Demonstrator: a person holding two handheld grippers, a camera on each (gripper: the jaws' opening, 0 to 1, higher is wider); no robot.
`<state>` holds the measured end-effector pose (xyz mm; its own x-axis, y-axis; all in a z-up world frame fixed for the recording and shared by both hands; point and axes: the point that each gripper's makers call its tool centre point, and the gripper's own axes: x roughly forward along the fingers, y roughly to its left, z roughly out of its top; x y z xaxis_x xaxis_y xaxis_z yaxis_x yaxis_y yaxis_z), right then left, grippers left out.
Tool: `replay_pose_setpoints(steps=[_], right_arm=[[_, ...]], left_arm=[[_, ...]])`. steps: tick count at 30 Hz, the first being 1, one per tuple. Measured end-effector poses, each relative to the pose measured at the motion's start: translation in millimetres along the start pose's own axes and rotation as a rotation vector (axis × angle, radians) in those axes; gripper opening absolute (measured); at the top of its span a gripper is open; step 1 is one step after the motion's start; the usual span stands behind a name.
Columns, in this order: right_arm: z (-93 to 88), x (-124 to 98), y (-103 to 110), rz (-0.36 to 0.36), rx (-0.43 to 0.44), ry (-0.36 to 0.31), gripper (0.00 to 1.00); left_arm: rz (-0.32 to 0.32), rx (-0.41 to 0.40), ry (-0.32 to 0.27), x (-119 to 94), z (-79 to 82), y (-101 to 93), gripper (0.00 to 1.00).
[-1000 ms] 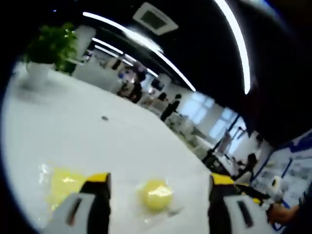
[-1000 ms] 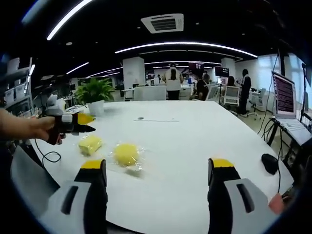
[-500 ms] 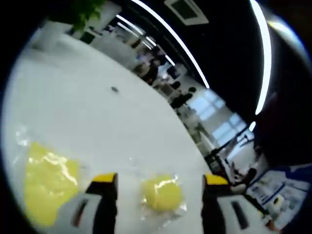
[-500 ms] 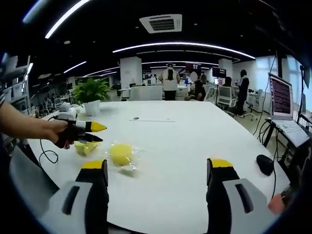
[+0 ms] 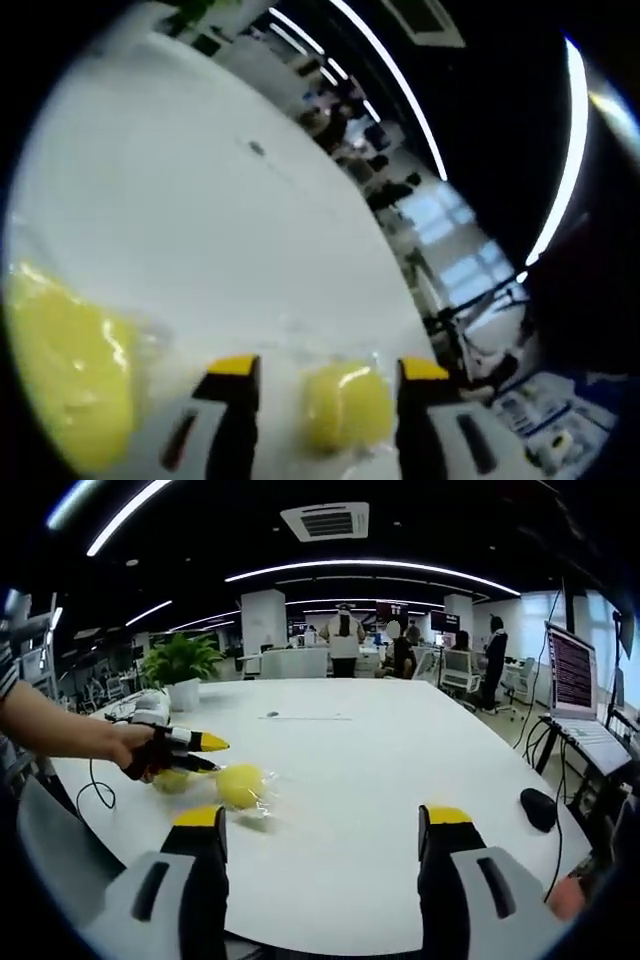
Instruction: Compare the silicone blocks by pressing each to a similar depth, holding the contact briefly, and releasing to observe deformation and rebound differences across the visible hardness samples.
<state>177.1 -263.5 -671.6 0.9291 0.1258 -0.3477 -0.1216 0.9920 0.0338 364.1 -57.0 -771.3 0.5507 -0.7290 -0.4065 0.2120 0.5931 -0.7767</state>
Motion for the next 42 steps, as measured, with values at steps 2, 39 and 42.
replay_pose_setpoints(steps=[2, 39, 42], right_arm=[[-2.8, 0, -1, -0.002, 0.007, 0.008, 0.71], [-21.0, -10, -26, -0.048, 0.043, 0.022, 0.62], [-23.0, -10, -26, -0.048, 0.046, 0.022, 0.62]], left_arm=[[-0.002, 0.003, 0.023, 4, -4.5, -0.1, 0.55], [0.129, -0.160, 0.092, 21, -13.9, 7.0, 0.12], [0.131, -0.115, 0.082, 20, -10.9, 7.1, 0.04]])
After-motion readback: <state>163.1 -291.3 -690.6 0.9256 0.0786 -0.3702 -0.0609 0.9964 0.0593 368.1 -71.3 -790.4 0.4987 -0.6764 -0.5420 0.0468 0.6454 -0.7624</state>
